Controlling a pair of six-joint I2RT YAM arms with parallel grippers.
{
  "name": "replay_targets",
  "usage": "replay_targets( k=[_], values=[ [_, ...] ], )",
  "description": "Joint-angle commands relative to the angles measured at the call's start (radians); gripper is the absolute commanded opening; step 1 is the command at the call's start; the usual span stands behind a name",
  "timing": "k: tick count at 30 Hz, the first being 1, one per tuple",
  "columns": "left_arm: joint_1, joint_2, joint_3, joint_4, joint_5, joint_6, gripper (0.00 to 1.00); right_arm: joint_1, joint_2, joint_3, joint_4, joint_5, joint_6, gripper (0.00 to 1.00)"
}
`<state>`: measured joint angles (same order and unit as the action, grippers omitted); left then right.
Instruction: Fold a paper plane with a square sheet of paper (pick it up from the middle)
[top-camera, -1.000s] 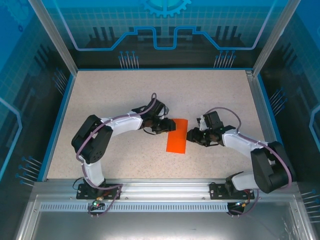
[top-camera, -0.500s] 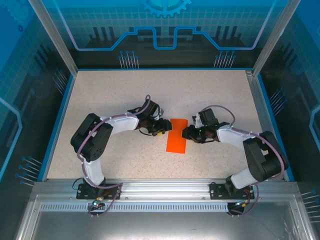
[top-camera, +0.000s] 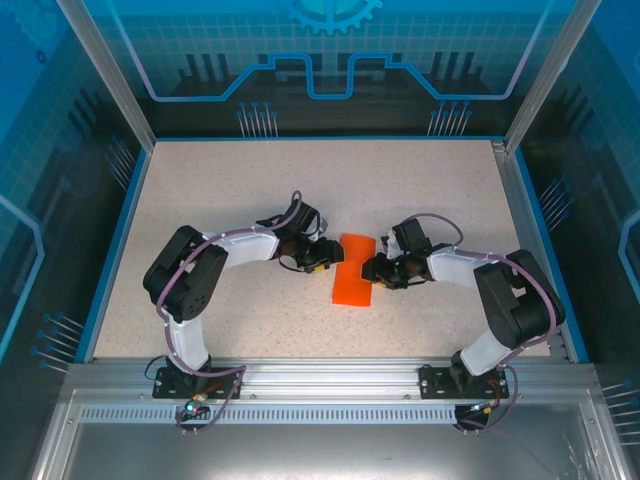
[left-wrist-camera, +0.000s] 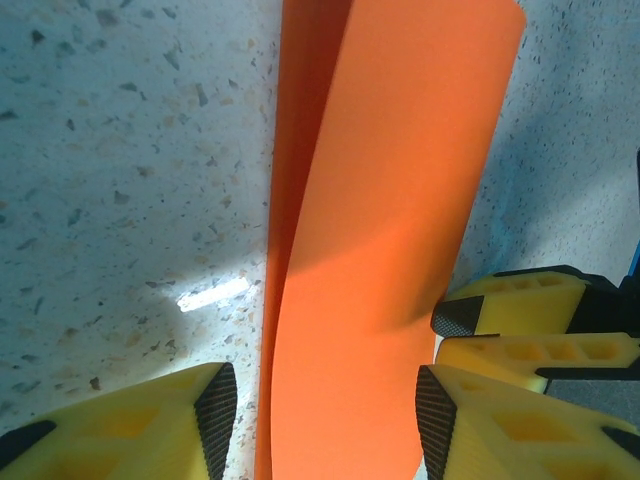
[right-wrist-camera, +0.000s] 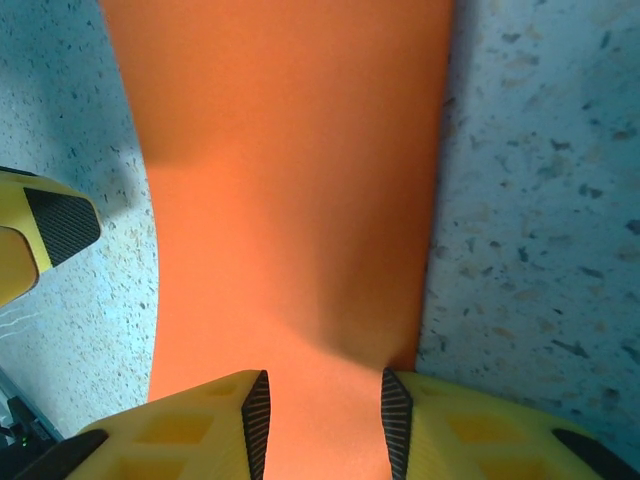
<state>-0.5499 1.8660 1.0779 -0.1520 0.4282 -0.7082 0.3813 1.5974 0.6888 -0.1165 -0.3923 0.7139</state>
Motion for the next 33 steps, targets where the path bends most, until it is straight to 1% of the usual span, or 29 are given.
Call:
replay_targets(
  k=[1,6,9,14,18,20,22,26,33],
  values=[
    [0.002,0.017,0.007,-0.018,0.034,-0.004,0.54,0.013,0.022,0.001,-0.047,0.046,-0.021,0.38],
    [0.001,0.031,0.023,-0.025,0.067,-0.004,0.54,0.013,0.03,-0.016,-0.042,0.049,-0.017,0.37],
    [0.001,0.025,0.021,-0.034,0.083,-0.027,0.53,0.013,0.031,-0.019,-0.046,0.058,-0.015,0.37],
    [0.0,-0.052,-0.057,-0.044,0.073,-0.096,0.54,0.013,0.035,-0.013,-0.065,0.07,-0.022,0.37],
    [-0.003,-0.109,-0.148,0.011,0.111,-0.169,0.56,0.013,0.032,-0.012,-0.075,0.08,-0.028,0.37],
    [-0.013,-0.11,-0.179,0.057,0.155,-0.209,0.56,0.013,0.032,-0.011,-0.078,0.081,-0.03,0.37],
    [-0.027,-0.107,-0.205,0.104,0.17,-0.242,0.56,0.013,0.031,-0.012,-0.078,0.081,-0.031,0.37],
    [-0.045,-0.089,-0.217,0.145,0.171,-0.276,0.53,0.013,0.032,-0.01,-0.078,0.081,-0.034,0.37],
    [-0.046,-0.056,-0.22,0.195,0.19,-0.302,0.47,0.013,0.036,-0.011,-0.081,0.086,-0.036,0.37]
  ],
)
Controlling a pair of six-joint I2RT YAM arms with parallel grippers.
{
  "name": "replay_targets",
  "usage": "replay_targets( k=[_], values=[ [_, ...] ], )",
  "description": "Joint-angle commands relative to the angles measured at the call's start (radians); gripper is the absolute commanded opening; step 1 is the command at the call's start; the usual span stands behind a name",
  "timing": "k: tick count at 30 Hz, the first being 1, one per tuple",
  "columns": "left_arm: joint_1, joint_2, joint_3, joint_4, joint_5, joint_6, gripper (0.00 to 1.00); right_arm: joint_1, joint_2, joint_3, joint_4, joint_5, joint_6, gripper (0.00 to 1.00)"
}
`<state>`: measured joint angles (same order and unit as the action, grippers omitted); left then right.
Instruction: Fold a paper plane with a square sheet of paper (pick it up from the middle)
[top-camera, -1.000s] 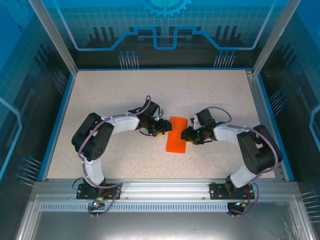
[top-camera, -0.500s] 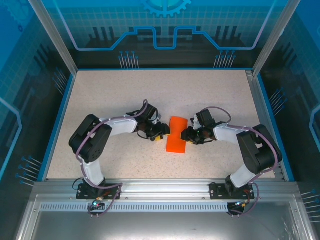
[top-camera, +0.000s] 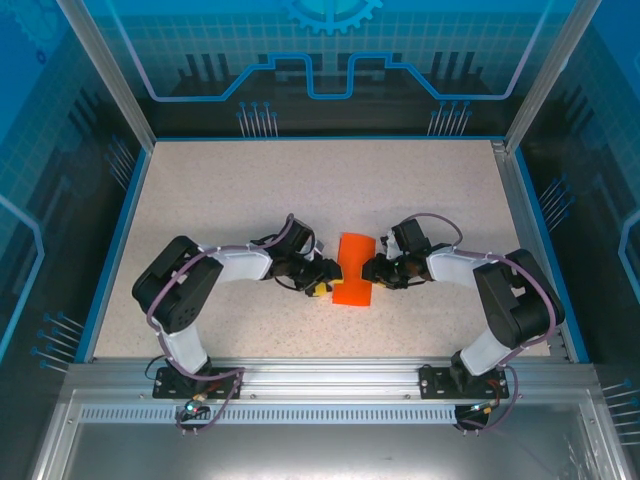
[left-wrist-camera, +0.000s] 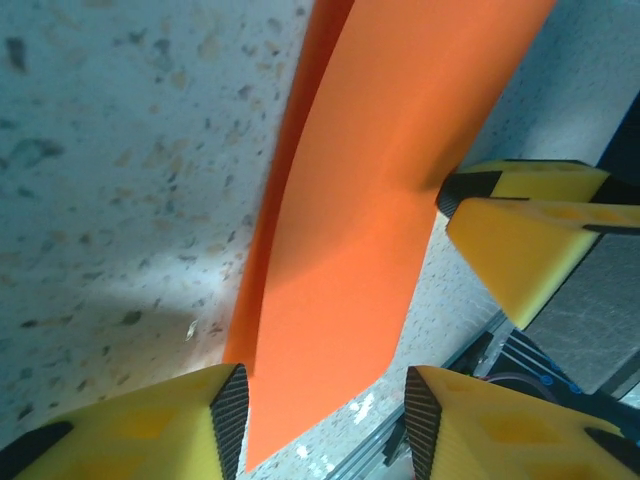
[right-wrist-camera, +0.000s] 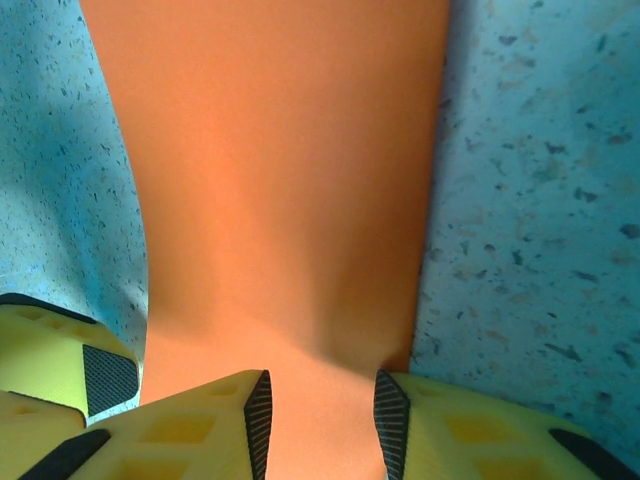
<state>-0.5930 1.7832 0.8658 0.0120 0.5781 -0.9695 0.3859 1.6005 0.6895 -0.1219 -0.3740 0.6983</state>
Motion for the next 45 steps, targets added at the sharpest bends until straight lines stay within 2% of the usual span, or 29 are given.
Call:
replay_targets(
  k=[1,12,21,36,45],
  values=[
    [-0.003,0.032,-0.008,0.035,0.039,-0.042,0.47,0.009,0.033,-0.012,-0.075,0.066,-0.019,0.37],
    [-0.002,0.051,-0.01,0.019,0.016,-0.034,0.5,0.008,0.019,-0.013,-0.078,0.069,-0.016,0.37],
    [-0.004,0.077,0.02,0.068,0.042,-0.049,0.41,0.009,0.03,-0.019,-0.064,0.058,-0.011,0.38],
    [0.003,0.073,0.067,0.068,0.024,-0.04,0.39,0.01,0.027,-0.018,-0.053,0.046,-0.006,0.38],
    [0.025,0.131,0.12,0.075,0.029,-0.038,0.36,0.01,0.006,-0.014,-0.036,0.017,-0.011,0.39]
  ],
)
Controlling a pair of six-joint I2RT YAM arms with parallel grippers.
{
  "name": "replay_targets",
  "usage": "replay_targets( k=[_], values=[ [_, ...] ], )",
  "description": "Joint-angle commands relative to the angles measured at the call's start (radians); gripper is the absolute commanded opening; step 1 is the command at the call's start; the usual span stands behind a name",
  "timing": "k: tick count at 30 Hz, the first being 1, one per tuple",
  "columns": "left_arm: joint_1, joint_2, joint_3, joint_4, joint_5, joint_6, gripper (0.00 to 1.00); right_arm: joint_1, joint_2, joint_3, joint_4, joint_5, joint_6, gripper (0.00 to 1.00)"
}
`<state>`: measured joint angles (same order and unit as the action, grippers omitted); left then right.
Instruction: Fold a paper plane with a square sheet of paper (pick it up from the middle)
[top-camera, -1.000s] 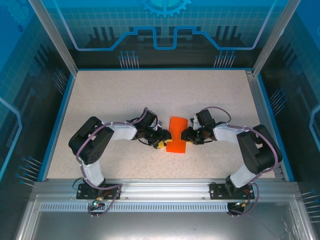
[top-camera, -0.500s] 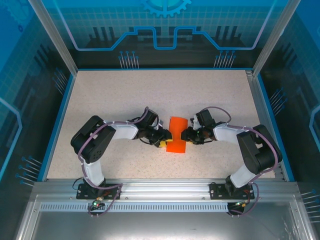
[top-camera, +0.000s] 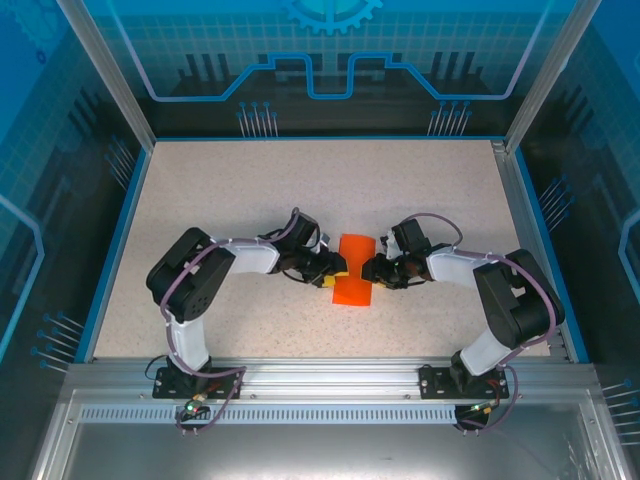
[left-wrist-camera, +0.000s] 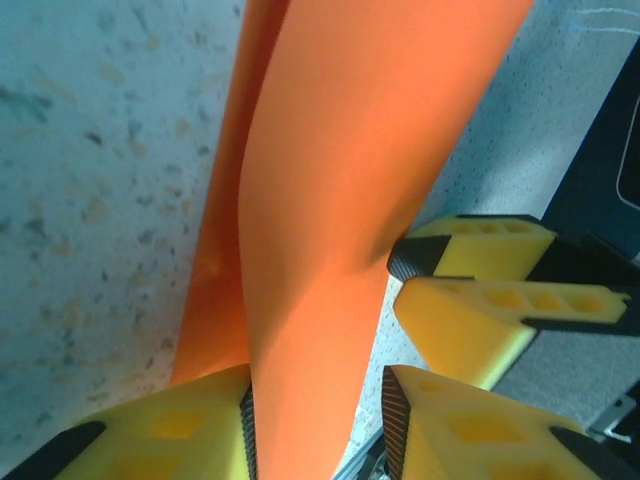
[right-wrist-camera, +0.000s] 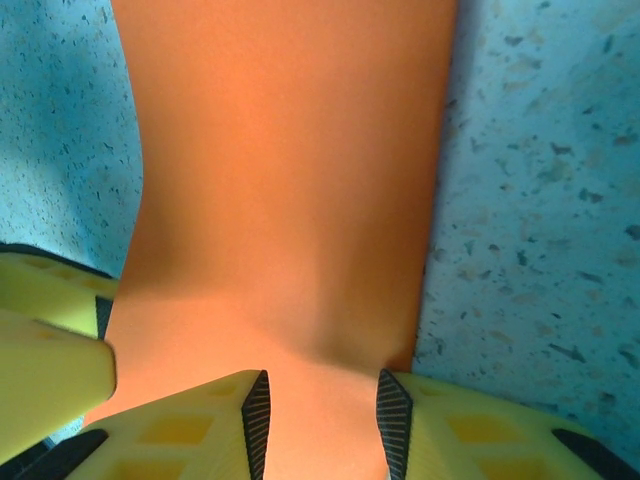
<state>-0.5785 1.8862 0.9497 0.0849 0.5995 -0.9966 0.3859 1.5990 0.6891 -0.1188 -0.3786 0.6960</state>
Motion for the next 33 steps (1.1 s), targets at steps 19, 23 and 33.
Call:
replay_targets(
  k=[19,23,33],
  values=[
    [0.024,0.022,0.062,-0.015,0.018,-0.005,0.08,0.261,-0.33,-0.015,-0.12,0.293,-0.171,0.6],
    [0.023,0.018,0.064,-0.024,0.019,0.001,0.08,0.407,-0.373,-0.01,-0.147,0.459,-0.2,0.64],
    [0.025,0.008,0.07,-0.036,0.021,0.004,0.08,0.603,-0.218,0.112,-0.215,0.715,-0.232,0.65]
  ],
)
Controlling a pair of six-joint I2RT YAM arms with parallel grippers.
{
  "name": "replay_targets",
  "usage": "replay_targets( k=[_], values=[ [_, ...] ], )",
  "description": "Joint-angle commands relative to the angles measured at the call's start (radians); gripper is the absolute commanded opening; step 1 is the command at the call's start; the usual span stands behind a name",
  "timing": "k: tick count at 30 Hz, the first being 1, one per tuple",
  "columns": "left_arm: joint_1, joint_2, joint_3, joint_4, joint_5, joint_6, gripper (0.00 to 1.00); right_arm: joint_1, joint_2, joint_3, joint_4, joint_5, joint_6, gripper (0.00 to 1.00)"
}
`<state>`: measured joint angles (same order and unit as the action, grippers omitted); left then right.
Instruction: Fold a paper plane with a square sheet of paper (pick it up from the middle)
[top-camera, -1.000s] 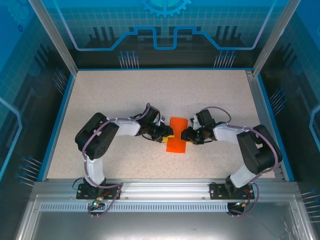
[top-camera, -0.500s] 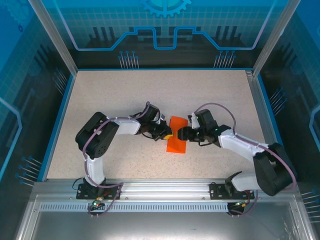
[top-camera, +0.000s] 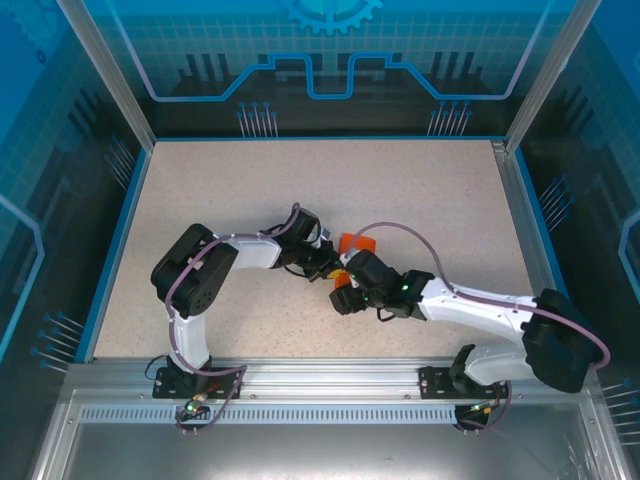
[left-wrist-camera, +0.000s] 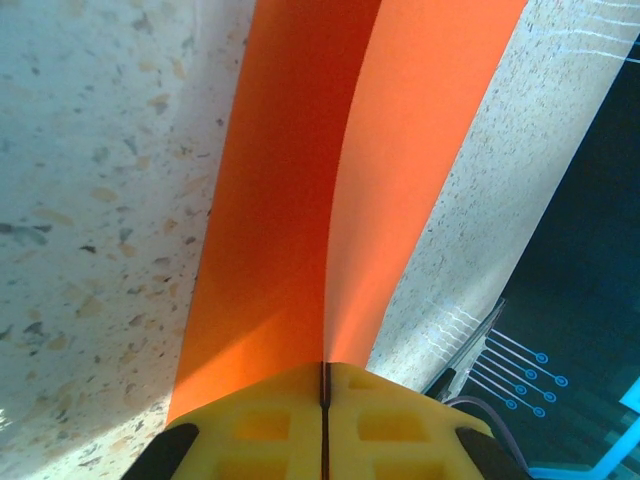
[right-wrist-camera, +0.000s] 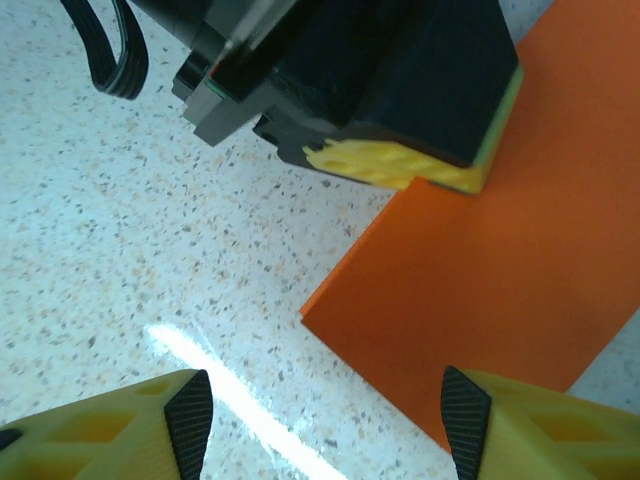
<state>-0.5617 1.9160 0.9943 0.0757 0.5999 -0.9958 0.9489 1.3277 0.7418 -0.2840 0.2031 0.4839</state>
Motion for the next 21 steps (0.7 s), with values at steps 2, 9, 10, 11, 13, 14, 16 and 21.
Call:
replay_targets(
  k=[2,9,10,11,13,14,16,21],
  values=[
    [0.008,-0.023,0.026,-0.025,0.024,0.005,0.08,0.066,0.103,0.093,-0.072,0.197,-0.011,0.64],
    [0.007,-0.025,0.026,-0.028,0.024,0.008,0.08,0.1,0.226,0.174,-0.103,0.252,0.003,0.53],
    [0.006,-0.025,0.026,-0.03,0.026,0.008,0.08,0.103,0.237,0.18,-0.109,0.258,0.006,0.5],
    [0.008,-0.025,0.027,-0.033,0.027,0.008,0.08,0.105,0.247,0.187,-0.115,0.265,0.01,0.48],
    [0.007,-0.026,0.027,-0.034,0.028,0.01,0.08,0.111,0.257,0.196,-0.128,0.277,0.015,0.44],
    [0.008,-0.026,0.027,-0.037,0.028,0.014,0.08,0.115,0.258,0.199,-0.132,0.287,0.017,0.41],
    [0.007,-0.025,0.027,-0.038,0.026,0.014,0.08,0.117,0.255,0.2,-0.134,0.291,0.018,0.39],
    [0.008,-0.028,0.026,-0.037,0.026,0.013,0.08,0.117,0.251,0.199,-0.162,0.321,0.027,0.32]
  ],
)
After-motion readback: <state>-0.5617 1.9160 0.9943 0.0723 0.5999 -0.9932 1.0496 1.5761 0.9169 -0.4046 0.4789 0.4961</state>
